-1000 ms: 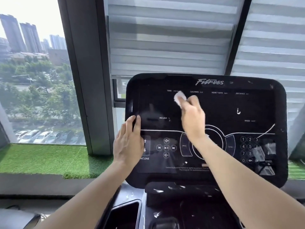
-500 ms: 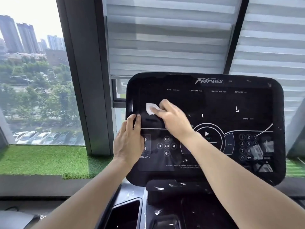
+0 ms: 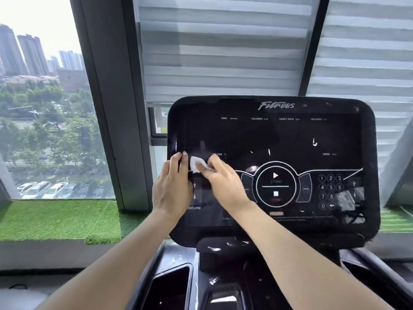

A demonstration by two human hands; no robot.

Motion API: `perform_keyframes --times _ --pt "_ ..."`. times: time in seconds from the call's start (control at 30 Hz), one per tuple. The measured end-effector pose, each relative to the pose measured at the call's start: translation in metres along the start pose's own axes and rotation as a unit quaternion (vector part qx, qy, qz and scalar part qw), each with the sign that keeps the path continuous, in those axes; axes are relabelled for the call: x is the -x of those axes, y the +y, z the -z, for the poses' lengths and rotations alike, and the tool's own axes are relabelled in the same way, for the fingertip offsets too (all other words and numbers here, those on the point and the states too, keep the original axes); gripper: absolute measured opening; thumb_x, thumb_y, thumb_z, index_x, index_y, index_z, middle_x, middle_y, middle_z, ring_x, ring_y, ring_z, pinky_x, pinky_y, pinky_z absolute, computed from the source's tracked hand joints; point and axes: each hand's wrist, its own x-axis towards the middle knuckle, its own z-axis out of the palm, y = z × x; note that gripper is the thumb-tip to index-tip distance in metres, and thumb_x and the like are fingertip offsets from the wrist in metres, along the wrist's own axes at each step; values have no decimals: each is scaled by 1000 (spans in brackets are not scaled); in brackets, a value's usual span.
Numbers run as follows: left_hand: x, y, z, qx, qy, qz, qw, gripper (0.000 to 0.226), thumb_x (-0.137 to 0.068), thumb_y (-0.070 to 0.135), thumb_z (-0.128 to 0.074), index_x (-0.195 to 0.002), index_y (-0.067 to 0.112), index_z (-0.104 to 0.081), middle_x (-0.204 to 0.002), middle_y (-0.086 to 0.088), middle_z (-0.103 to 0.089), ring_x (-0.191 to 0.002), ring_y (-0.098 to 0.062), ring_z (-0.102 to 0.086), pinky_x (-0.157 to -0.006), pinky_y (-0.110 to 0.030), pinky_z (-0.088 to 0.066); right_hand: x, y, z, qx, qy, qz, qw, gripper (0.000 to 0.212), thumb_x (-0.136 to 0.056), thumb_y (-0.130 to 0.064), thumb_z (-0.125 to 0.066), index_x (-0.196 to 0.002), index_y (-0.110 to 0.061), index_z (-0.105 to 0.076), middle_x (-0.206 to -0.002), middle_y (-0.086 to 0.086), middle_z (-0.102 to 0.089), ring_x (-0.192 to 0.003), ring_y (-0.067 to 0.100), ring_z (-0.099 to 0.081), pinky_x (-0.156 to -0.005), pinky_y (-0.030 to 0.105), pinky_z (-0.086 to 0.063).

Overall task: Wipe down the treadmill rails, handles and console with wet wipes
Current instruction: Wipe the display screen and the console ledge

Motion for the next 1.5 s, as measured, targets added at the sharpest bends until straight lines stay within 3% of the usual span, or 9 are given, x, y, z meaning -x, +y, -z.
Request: perform_keyframes --times 0.17,0.3,0.57,0.7,0.87,1.07,1.2,1.3,1.5 --pt "-1 -2 2 -10 -3 -3 1000 64 -88 15 -53 -147 8 -29 -145 -3 -34 -126 -21 -38 -85 -33 -49 1 63 39 46 116 -184 975 24 -94 -28 -53 -74 -18 -47 -70 -6 -36 -65 15 -34 -65 39 -34" --pt "-1 -1 2 -10 -8 -3 1000 66 -88 15 -53 -148 8 -27 -146 -3 -34 -127 -21 -37 -88 -33 -50 -7 73 44 4 206 -374 904 38 -91 4 -46 -122 -9 -62 -95 5 -41 -76 18 -43 -71 33 -41" --pt "0 0 3 -13 -18 4 1000 67 -86 14 -57 -147 9 -29 -146 -3 -34 -128 -21 -36 -81 -33 -50 6 5 0 3 40 -46 998 36 -90 -18 -33 -100 -10 -67 -81 2 -55 -68 21 -52 -58 29 -41" --pt "-1 0 2 -14 -21 0 1000 65 -87 14 -56 -147 7 -30 -145 -5 -36 -126 -22 -39 -85 -34 -50 15 68 41 71 112 -208 969 26 -96 -37 -48 -79 -17 -47 -70 -9 -43 -68 17 -41 -67 38 -36" --pt "-2 3 3 -33 -30 -2 999 67 -89 17 -56 -147 7 -25 -145 -5 -32 -125 -22 -37 -89 -32 -49 16 91 57 19 176 -388 904 31 -95 -1 -39 -120 -1 -58 -109 15 -44 -83 26 -44 -81 39 -44" --pt "-2 8 2 -47 -22 0 999 66 -90 18 -54 -147 7 -24 -145 -6 -29 -126 -22 -36 -92 -29 -46 29 34 8 45 -7 -86 995 38 -93 -4 -35 -125 -13 -54 -99 7 -47 -87 25 -43 -74 30 -27" --pt "-4 10 0 -43 6 -9 999 63 -84 13 -60 -142 2 -37 -138 -11 -41 -121 -27 -44 -103 -35 -40 14 80 36 88 104 -175 975 24 -95 -32 -47 -80 -14 -48 -69 -10 -41 -71 14 -38 -63 30 -26" --pt "-7 19 -4 -37 29 -29 998 60 -80 9 -63 -137 2 -45 -131 -11 -48 -118 -29 -48 -108 -39 -38 -7 111 54 43 160 -275 947 17 -93 -15 -53 -91 -5 -66 -73 -7 -44 -68 15 -42 -60 25 -27" --pt "-10 55 -17 -10 72 -60 996 61 -71 6 -69 -130 5 -54 -123 -9 -56 -108 -25 -57 -102 -40 -44 30 73 34 96 127 -50 986 22 -86 -10 -49 -87 -5 -70 -71 4 -44 -53 23 -46 -44 30 -38"
